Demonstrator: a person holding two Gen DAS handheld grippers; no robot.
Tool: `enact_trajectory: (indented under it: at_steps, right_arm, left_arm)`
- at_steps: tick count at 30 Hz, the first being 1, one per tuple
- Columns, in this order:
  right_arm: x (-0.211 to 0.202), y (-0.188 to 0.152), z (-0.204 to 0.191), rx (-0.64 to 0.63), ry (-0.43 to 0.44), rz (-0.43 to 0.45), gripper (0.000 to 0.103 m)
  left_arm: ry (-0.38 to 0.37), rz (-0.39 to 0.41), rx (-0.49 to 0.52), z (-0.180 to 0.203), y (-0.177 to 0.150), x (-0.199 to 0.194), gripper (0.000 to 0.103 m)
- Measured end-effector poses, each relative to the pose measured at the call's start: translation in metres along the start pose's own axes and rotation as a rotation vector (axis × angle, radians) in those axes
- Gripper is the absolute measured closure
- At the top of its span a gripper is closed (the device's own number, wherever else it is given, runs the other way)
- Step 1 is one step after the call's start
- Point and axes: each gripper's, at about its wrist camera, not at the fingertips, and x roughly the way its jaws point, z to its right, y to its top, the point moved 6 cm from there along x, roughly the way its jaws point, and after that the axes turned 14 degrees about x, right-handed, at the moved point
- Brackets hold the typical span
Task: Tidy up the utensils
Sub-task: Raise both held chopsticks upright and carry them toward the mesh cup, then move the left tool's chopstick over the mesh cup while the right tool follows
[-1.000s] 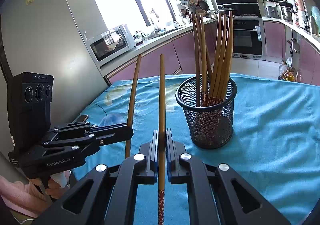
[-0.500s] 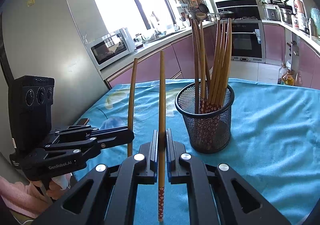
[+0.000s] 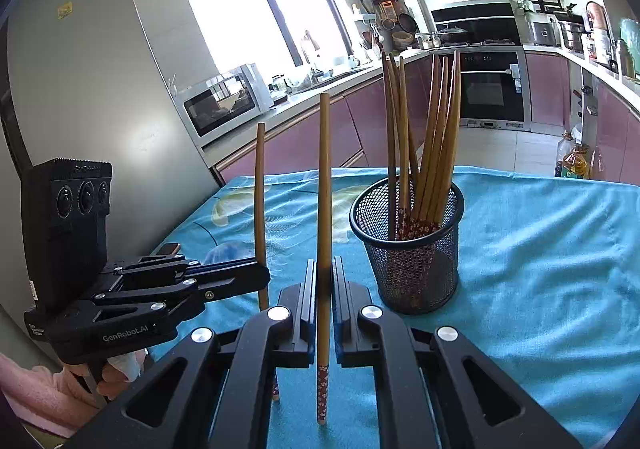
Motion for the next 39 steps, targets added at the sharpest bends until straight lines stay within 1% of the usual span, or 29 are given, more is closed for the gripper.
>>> enact_trajectory:
  at_steps: [39]
  right_arm:
    - [-0.008,0.014,-0.003,-0.009,-0.004,0.049,0.097]
  left_arm:
    - [0.009,0.027,0.015,0.0,0.013,-0.003,0.095]
